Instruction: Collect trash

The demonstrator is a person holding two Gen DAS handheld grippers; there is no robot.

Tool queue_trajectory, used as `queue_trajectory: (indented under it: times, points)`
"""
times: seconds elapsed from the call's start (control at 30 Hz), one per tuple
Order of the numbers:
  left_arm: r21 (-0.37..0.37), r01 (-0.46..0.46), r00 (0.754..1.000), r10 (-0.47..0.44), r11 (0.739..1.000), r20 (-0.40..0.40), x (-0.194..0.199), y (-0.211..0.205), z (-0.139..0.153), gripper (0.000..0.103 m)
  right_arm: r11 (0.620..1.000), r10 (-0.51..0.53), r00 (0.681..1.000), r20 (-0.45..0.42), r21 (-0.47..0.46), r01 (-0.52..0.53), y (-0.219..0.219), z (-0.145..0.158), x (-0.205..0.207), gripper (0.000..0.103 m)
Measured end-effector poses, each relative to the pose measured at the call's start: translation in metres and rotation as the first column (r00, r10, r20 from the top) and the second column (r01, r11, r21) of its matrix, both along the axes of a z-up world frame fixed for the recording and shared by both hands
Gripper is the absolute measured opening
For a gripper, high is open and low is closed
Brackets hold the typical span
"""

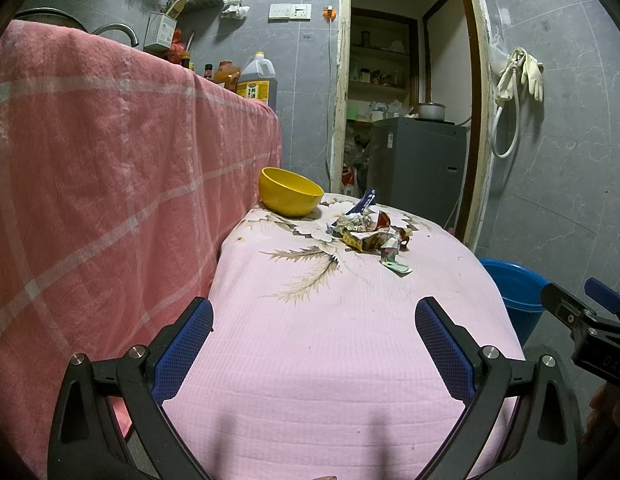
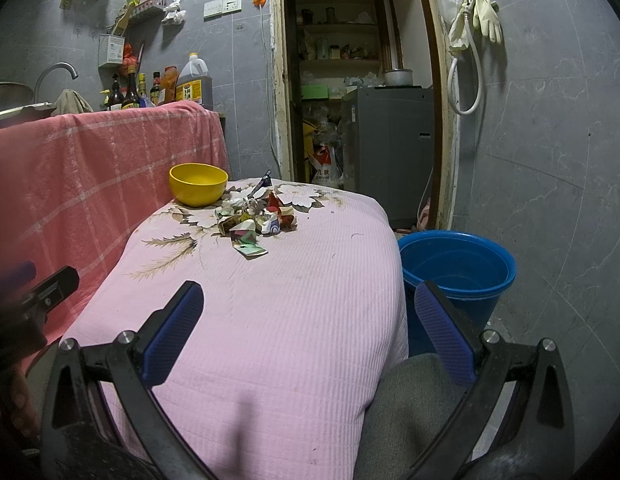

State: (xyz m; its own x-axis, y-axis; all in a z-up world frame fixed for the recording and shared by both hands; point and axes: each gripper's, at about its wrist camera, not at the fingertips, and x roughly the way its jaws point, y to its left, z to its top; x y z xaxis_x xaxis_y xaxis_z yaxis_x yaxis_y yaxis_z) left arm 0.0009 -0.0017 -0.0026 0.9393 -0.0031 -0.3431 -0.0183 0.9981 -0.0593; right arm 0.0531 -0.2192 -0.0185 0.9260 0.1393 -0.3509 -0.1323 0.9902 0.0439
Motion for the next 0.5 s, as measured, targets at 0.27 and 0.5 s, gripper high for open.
queue_trajectory:
  times: [0.27, 0.5]
  points:
    - [0.0, -0.001, 1.0, 0.001, 1.0, -0.004, -0.002, 0.001, -0.001, 0.099, 1.0, 0.0, 1.0, -0.002, 0.001, 0.0, -0.001, 0.0, 0.001, 0.103]
    - [0.006, 0.0, 1.0, 0.0, 1.0, -0.018, 0.003, -0.002, -0.011, 0.099, 1.0, 0.003, 1.0, -0.008, 0.004, -0.003, -0.002, -0.002, 0.002, 0.103]
